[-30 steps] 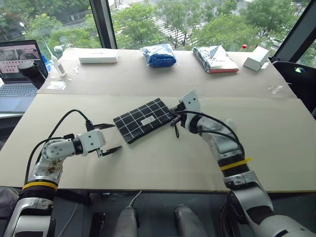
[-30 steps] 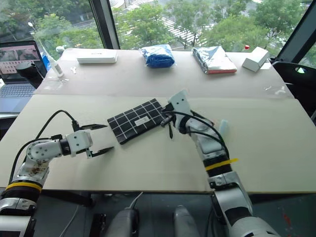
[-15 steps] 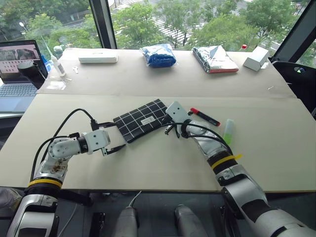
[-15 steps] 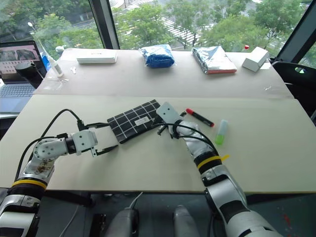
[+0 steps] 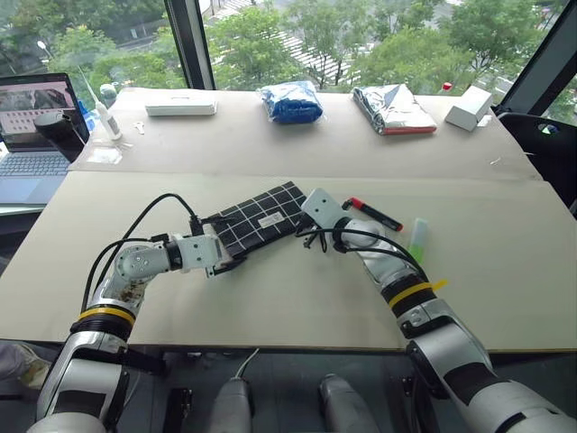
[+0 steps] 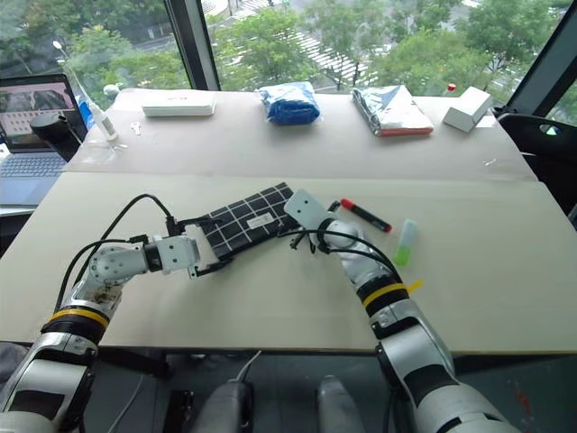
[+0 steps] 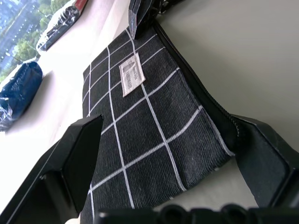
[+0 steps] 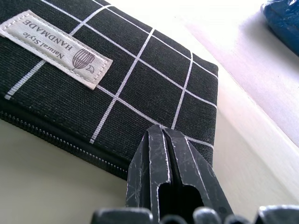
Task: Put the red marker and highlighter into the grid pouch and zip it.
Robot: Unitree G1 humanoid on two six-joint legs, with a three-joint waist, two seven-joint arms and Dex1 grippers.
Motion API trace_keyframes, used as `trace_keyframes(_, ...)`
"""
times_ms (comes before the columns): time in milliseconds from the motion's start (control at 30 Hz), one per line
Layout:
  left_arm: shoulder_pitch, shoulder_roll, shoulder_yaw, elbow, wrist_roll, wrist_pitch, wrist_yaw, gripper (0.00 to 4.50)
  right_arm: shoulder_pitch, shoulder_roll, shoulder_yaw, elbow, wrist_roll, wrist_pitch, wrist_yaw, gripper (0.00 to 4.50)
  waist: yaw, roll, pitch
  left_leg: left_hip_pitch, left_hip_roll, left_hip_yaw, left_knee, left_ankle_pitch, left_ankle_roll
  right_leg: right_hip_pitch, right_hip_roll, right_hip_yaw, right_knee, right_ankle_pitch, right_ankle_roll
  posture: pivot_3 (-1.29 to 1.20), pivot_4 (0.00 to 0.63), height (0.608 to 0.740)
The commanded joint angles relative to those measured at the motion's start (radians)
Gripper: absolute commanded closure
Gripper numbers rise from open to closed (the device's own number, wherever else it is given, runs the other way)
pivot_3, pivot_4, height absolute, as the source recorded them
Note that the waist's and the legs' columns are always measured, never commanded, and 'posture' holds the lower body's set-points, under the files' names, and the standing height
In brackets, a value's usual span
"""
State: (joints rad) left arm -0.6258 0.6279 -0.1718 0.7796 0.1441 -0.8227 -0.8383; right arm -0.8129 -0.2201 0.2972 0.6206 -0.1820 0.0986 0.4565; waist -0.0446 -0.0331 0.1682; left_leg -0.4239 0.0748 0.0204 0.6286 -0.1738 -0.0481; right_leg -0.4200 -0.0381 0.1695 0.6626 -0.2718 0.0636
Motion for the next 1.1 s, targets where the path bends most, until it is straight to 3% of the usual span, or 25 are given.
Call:
trace_keyframes(33, -0.033, -0.002, -0.031, 0.102, 0.069, -0.078, 0.053, 0.0, 0.006, -0.003, -0.019, -0.017, 0.001, -0.006, 0.005, 4.49, -0.001, 0.0, 0.0, 0.0, 0.0, 0.0, 0.0, 0.0, 0.0, 0.0, 0.0, 0.0, 0.0, 0.0, 0.0, 0.0, 0.15, 0.74)
trace_keyframes(100, -0.048, -0.004, -0.044, 0.131, 0.074, -0.113, 0.053, 0.0, 0.009, -0.004, -0.02, -0.019, 0.002, -0.005, 0.004, 4.49, -0.001, 0.0, 0.0, 0.0, 0.0, 0.0, 0.0, 0.0, 0.0, 0.0, 0.0, 0.0, 0.0, 0.0, 0.0, 0.0, 0.15, 0.74)
trace_keyframes(200, -0.064, -0.009, -0.055, 0.167, 0.068, -0.153, 0.044, 0.74, 0.013, -0.004, -0.022, -0.023, 0.003, -0.002, 0.003, 4.5, -0.001, 0.0, 0.0, 0.0, 0.0, 0.0, 0.0, 0.0, 0.0, 0.0, 0.0, 0.0, 0.0, 0.0, 0.0, 0.0, 0.15, 0.74)
trace_keyframes(533, -0.094, -0.022, -0.061, 0.248, 0.039, -0.207, 0.001, 4.47, 0.015, -0.014, -0.039, -0.018, 0.007, -0.004, 0.002, 4.5, 0.0, 0.0, 0.0, 0.0, 0.0, 0.0, 0.0, 0.0, 0.0, 0.0, 0.0, 0.0, 0.0, 0.0, 0.0, 0.0, 0.15, 0.74)
trace_keyframes(800, -0.094, -0.04, -0.042, 0.255, -0.006, -0.162, -0.043, 4.47, 0.028, -0.007, -0.075, -0.039, 0.052, 0.01, 0.035, 4.5, -0.001, 0.0, 0.0, 0.0, 0.0, 0.0, 0.0, 0.0, 0.0, 0.0, 0.0, 0.0, 0.0, 0.0, 0.0, 0.0, 0.15, 0.74)
trace_keyframes(933, -0.092, -0.037, -0.033, 0.239, -0.022, -0.128, -0.063, 4.5, 0.057, 0.021, -0.152, -0.15, 0.214, 0.123, 0.166, 3.46, -0.002, 0.0, 0.0, 0.0, 0.0, -0.001, 0.0, 0.0, 0.0, 0.0, 0.0, 0.0, 0.0, 0.0, 0.0, 0.0, 0.15, 0.74)
trace_keyframes(1000, -0.091, -0.034, -0.028, 0.234, -0.032, -0.116, -0.073, 4.5, 0.058, 0.025, -0.184, -0.189, 0.257, 0.162, 0.178, 2.73, -0.003, 0.0, 0.0, 0.0, 0.0, -0.001, 0.0, 0.0, 0.0, 0.0, 0.0, 0.0, 0.001, 0.0, 0.0, 0.0, 0.15, 0.74)
trace_keyframes(1100, -0.085, -0.03, -0.006, 0.222, -0.063, -0.09, -0.088, 4.5, 0.027, 0.032, -0.337, -0.31, 0.477, 0.375, 0.213, 1.71, -0.003, 0.0, 0.0, -0.001, 0.0, -0.001, 0.0, 0.0, 0.0, -0.001, 0.0, -0.001, 0.001, 0.0, 0.0, 0.0, 0.15, 0.74)
